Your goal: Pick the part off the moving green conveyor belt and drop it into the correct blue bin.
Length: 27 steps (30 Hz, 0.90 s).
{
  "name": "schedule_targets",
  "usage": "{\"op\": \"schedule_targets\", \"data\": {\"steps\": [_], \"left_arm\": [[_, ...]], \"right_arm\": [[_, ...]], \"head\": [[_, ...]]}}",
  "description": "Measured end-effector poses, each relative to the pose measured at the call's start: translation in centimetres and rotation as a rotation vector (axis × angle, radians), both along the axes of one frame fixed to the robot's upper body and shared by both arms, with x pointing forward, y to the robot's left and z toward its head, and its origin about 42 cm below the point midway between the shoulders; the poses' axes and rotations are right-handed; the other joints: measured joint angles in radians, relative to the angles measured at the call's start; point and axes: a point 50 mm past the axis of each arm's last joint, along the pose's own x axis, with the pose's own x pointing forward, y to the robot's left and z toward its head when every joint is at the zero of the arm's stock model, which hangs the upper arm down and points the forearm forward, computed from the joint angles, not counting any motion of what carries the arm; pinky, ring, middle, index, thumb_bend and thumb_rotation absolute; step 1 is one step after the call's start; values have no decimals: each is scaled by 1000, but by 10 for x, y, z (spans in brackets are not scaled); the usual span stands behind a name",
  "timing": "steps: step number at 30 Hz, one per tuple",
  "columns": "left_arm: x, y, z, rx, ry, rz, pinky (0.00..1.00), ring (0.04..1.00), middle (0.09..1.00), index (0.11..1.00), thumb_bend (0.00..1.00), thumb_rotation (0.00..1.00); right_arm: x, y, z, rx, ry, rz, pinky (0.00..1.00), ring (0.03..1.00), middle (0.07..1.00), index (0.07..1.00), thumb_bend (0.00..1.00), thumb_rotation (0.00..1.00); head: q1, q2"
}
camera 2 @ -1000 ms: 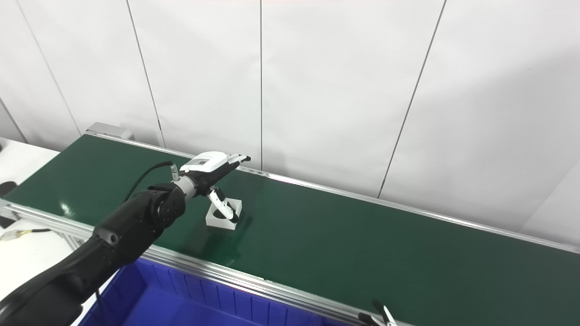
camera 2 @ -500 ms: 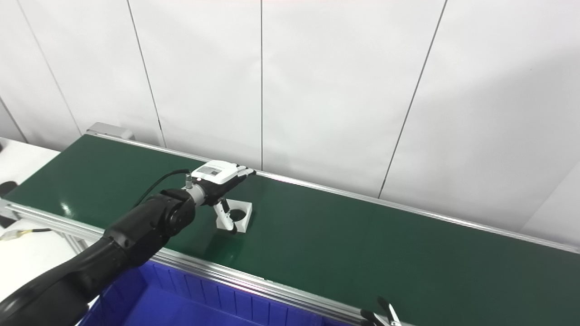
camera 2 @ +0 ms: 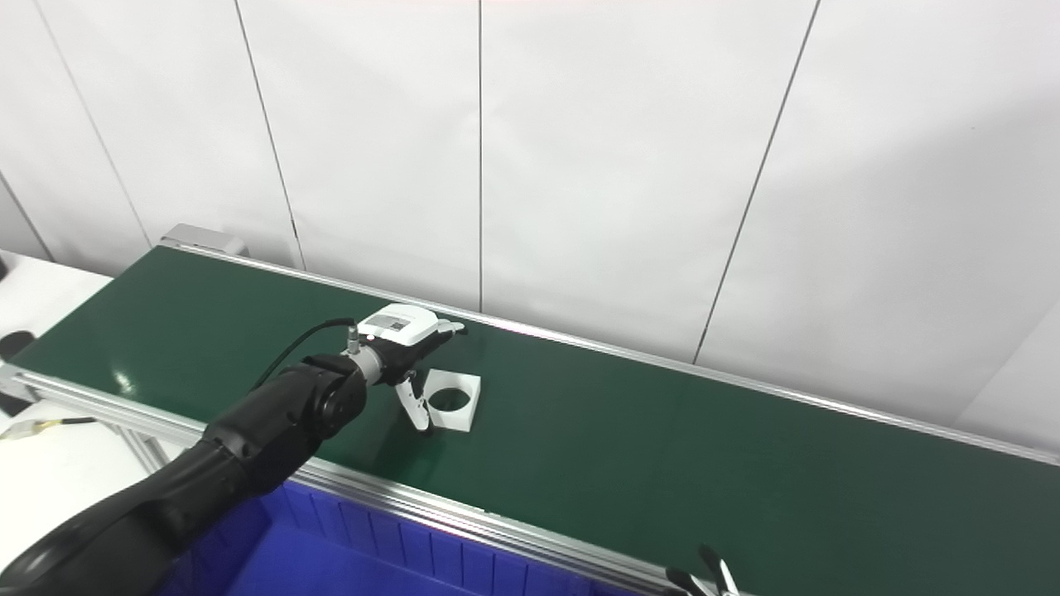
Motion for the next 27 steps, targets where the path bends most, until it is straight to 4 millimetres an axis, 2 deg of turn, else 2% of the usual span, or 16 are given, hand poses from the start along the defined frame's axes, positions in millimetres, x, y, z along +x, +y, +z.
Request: {"op": "schedule_targets", "data": {"steps": [3, 5, 7, 9, 10, 12, 13, 17, 20, 21, 23, 27], "left_arm": [[-1, -2, -5, -24, 19, 2, 841, 895, 929, 924, 727, 78], [-1, -5, -9, -43, 32, 6, 800, 863, 898, 894, 697, 23], [-1, -7, -16, -82, 58, 22, 768, 839, 882, 878, 683, 9], [0, -7, -18, -116, 65, 25, 637, 738, 845, 855, 648, 1], [1, -7, -18, -134, 63, 26, 601, 709, 834, 846, 638, 0], [5, -11, -16, -165, 56, 25, 585, 693, 819, 835, 629, 0], [6, -14, -17, -181, 57, 16, 562, 660, 778, 812, 636, 0], [9, -24, -22, -236, 43, 16, 598, 681, 755, 785, 623, 0], [8, -29, -24, -234, 42, -4, 573, 624, 677, 720, 571, 0], [8, -31, -24, -233, 43, -10, 506, 554, 536, 611, 535, 0], [10, -34, -24, -233, 45, -17, 415, 465, 447, 533, 516, 0], [10, -46, -25, -258, 54, -35, 390, 438, 436, 509, 516, 0]], "right_arm": [[-1, 1, 4, 3, -13, -1, 705, 826, 860, 993, 850, 35], [-2, 0, 4, 3, -11, -3, 718, 834, 863, 993, 846, 35], [-5, 0, 4, 3, -10, -4, 712, 833, 861, 991, 848, 34], [-8, 0, 7, 5, -18, -8, 704, 829, 858, 986, 851, 36], [-8, 0, 8, 7, -20, -9, 713, 832, 859, 985, 851, 32], [-10, 0, 8, 11, -20, -17, 722, 838, 861, 985, 852, 30], [-10, 0, 8, 12, -20, -19, 723, 842, 862, 985, 849, 37], [-15, 1, 13, 27, -31, -28, 732, 845, 863, 985, 841, 49], [-18, 1, 12, 33, -24, -37, 735, 842, 863, 985, 838, 53], [-18, 1, 12, 34, -23, -39, 738, 843, 863, 985, 838, 57], [-18, 1, 12, 37, -23, -41, 742, 842, 861, 983, 837, 53], [-18, 2, 12, 46, -22, -45, 738, 841, 862, 985, 840, 63]], "head": [[0, 6], [-3, 9], [-2, 11], [-3, 14], [-3, 15], [-6, 21], [-9, 28], [-12, 32], [-14, 35], [-15, 37], [-15, 38], [-15, 38]]}}
